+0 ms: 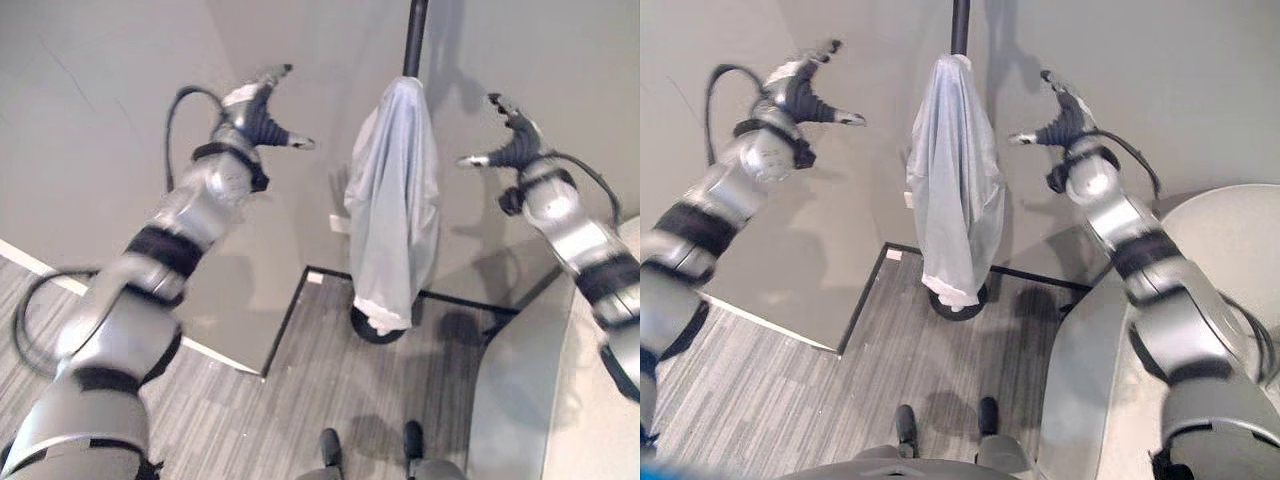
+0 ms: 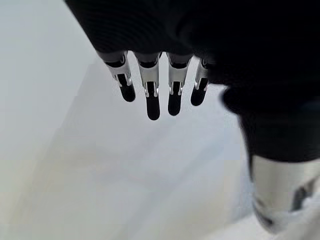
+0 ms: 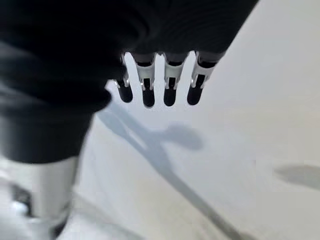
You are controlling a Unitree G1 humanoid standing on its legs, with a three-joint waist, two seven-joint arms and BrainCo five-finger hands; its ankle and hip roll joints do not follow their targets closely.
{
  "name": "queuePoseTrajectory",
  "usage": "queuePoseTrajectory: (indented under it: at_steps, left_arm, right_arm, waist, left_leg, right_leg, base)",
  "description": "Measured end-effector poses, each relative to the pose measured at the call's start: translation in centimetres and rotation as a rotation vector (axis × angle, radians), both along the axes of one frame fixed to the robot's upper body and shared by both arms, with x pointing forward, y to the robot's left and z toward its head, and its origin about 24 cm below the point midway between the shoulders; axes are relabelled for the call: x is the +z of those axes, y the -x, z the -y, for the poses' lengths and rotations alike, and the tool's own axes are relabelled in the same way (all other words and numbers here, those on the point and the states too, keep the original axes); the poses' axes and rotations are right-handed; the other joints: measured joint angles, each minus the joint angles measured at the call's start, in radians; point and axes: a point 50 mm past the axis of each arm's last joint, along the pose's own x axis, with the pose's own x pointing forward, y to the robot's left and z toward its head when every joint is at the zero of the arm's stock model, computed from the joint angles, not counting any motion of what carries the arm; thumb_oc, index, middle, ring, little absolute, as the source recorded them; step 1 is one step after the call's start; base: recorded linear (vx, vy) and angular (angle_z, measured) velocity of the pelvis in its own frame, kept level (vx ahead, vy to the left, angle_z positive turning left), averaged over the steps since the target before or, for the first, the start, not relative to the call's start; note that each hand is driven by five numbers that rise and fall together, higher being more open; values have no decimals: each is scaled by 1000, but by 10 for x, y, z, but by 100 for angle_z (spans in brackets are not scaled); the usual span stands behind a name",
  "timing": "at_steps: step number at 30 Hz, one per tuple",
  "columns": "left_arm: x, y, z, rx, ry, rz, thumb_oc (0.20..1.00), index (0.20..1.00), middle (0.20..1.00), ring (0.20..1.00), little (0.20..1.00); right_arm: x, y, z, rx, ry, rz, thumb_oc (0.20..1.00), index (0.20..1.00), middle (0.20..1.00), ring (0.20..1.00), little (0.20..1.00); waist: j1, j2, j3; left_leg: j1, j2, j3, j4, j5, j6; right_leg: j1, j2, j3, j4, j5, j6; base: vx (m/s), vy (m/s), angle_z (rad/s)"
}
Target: Hang the clothes on the sofa on the clothes rack.
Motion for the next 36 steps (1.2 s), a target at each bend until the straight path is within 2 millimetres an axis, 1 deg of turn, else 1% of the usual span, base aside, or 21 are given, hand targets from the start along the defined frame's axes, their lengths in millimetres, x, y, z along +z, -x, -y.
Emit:
queuePoseTrajectory:
  at_steps: [1,2,4,5,6,7,9,11,13,14,16,17,18,19,21,22,25,27,28,31,36]
  left_arm:
    - [-6,8,-7,3,26,-5,1000,1000,1000,1000,1000]
    - [-25,35,-24,-23,159,5,1000,1000,1000,1000,1000]
    - [-73,63,-54,42,245,-135,1000,1000,1000,1000,1000]
    - [-84,70,-59,53,263,-171,1000,1000,1000,1000,1000]
    - [-91,85,-65,59,314,-163,1000,1000,1000,1000,1000]
    - [-117,101,-78,123,351,-240,1000,1000,1000,1000,1000]
    - [-151,124,-90,190,367,-376,1000,1000,1000,1000,1000]
    - [-189,148,-97,278,499,-461,1000,1000,1000,1000,1000]
    - [-240,173,-96,385,635,-607,1000,1000,1000,1000,1000]
    - [-272,192,-91,435,681,-741,1000,1000,1000,1000,1000]
    - [-333,246,-64,520,795,-1023,1000,1000,1000,1000,1000]
    - [-350,264,-52,528,801,-1134,1000,1000,1000,1000,1000]
    - [-376,291,-34,549,814,-1310,1000,1000,1000,1000,1000]
    - [-385,301,-27,555,810,-1384,1000,1000,1000,1000,1000]
    - [-409,328,-14,632,792,-1588,1000,1000,1000,1000,1000]
    - [-414,340,-9,672,795,-1668,1000,1000,1000,1000,1000]
    - [-417,341,-8,718,823,-1693,1000,1000,1000,1000,1000]
    - [-418,345,-10,740,790,-1730,1000,1000,1000,1000,1000]
    - [-418,342,-10,723,769,-1729,1000,1000,1000,1000,1000]
    - [-416,327,-9,668,748,-1689,1000,1000,1000,1000,1000]
    - [-413,306,-5,603,733,-1645,1000,1000,1000,1000,1000]
  right_arm:
    - [-5,8,7,-9,-23,0,1000,1000,1000,1000,1000]
    - [-19,34,26,-34,-69,21,1000,1000,1000,1000,1000]
    - [-62,69,62,-149,-60,-113,1000,1000,1000,1000,1000]
    - [-69,77,64,-142,-68,-138,1000,1000,1000,1000,1000]
    - [-68,90,65,-126,-84,-111,1000,1000,1000,1000,1000]
    - [-85,106,71,-145,-109,-152,1000,1000,1000,1000,1000]
    - [-113,125,78,-200,-180,-232,1000,1000,1000,1000,1000]
    - [-133,146,73,-208,-254,-271,1000,1000,1000,1000,1000]
    - [-165,163,63,-214,-334,-371,1000,1000,1000,1000,1000]
    - [-185,173,57,-216,-389,-449,1000,1000,1000,1000,1000]
    - [-225,201,40,-225,-504,-596,1000,1000,1000,1000,1000]
    - [-239,209,35,-226,-522,-664,1000,1000,1000,1000,1000]
    - [-264,221,26,-232,-541,-779,1000,1000,1000,1000,1000]
    - [-274,226,22,-229,-545,-831,1000,1000,1000,1000,1000]
    - [-307,237,8,-245,-551,-994,1000,1000,1000,1000,1000]
    - [-318,243,2,-254,-554,-1063,1000,1000,1000,1000,1000]
    - [-333,257,-12,-274,-579,-1148,1000,1000,1000,1000,1000]
    - [-347,273,-15,-339,-592,-1231,1000,1000,1000,1000,1000]
    - [-355,286,-16,-387,-592,-1289,1000,1000,1000,1000,1000]
    - [-365,313,-13,-485,-585,-1413,1000,1000,1000,1000,1000]
    - [-367,331,-2,-604,-622,-1461,1000,1000,1000,1000,1000]
  waist:
    - [0,0,0]
    - [4,-1,-9]
    - [9,-17,-46]
    - [9,-20,-49]
    - [6,-19,-50]
    - [3,-21,-64]
    - [4,-25,-76]
    - [4,-15,-97]
    - [4,-10,-106]
    - [5,-10,-107]
    - [1,-9,-105]
    - [3,-9,-104]
    - [3,-8,-104]
    - [3,-8,-104]
    - [2,-9,-108]
    - [3,-8,-110]
    - [8,-2,-117]
    - [13,-4,-124]
    - [24,-3,-128]
    - [29,-3,-133]
    - [26,-8,-137]
  left_leg:
    - [9,1,1,0,-7,-6]
    - [23,2,1,-5,-23,-15]
    - [39,7,2,-5,-30,-14]
    - [41,7,3,-5,-31,-16]
    - [47,7,5,-5,-32,-12]
    - [57,6,6,-5,-34,-9]
    - [73,7,8,-5,-39,-7]
    - [68,4,10,-5,-43,-7]
    - [70,3,10,-5,-44,-5]
    - [71,3,9,-5,-44,-5]
    - [70,2,7,-5,-43,-5]
    - [69,2,6,-6,-43,-5]
    - [69,2,5,-6,-43,-5]
    - [68,2,4,-6,-43,-4]
    - [71,3,4,-6,-45,-7]
    - [68,3,3,-6,-48,-3]
    - [67,5,3,-6,-48,-3]
    - [77,5,3,-6,-48,-3]
    - [84,5,5,-6,-51,-5]
    - [87,5,-2,-6,-51,-5]
    - [91,5,-5,-6,-51,-5]
  right_leg:
    - [7,0,0,0,-5,1]
    - [21,1,1,0,-17,0]
    - [35,5,3,0,-26,-5]
    - [37,5,2,0,-28,-2]
    - [41,5,6,-3,-32,0]
    - [52,5,5,0,-32,-1]
    - [64,4,6,-4,-36,1]
    - [60,1,6,-5,-42,9]
    - [62,-1,4,-5,-43,9]
    - [63,-1,3,-5,-44,9]
    - [63,-3,0,-6,-48,10]
    - [63,-4,-2,-6,-49,11]
    - [63,-4,-2,-6,-49,11]
    - [63,-4,-3,-6,-49,10]
    - [67,-4,-6,-6,-49,6]
    - [66,-4,-7,-6,-49,5]
    - [67,-5,-17,-6,-50,5]
    - [76,-5,-17,-6,-50,5]
    - [83,-5,-17,-6,-52,5]
    - [92,-5,-26,-6,-55,7]
    - [99,-5,-34,-6,-56,9]
  base:
    - [80,4,-4]
    - [76,0,-6]
    - [75,6,-5]
    - [55,27,-5]
    - [16,19,-5]
    - [18,25,-4]
    - [0,0,0]
    - [0,0,0]
    - [1,10,2]
    - [0,0,0]
    - [-27,26,4]
    - [-51,38,6]
    - [-51,33,5]
    - [-32,30,3]
    - [0,0,0]
    - [6,10,5]
    - [15,5,6]
    - [0,0,0]
    - [32,8,1]
    - [22,9,7]
    - [5,6,1]
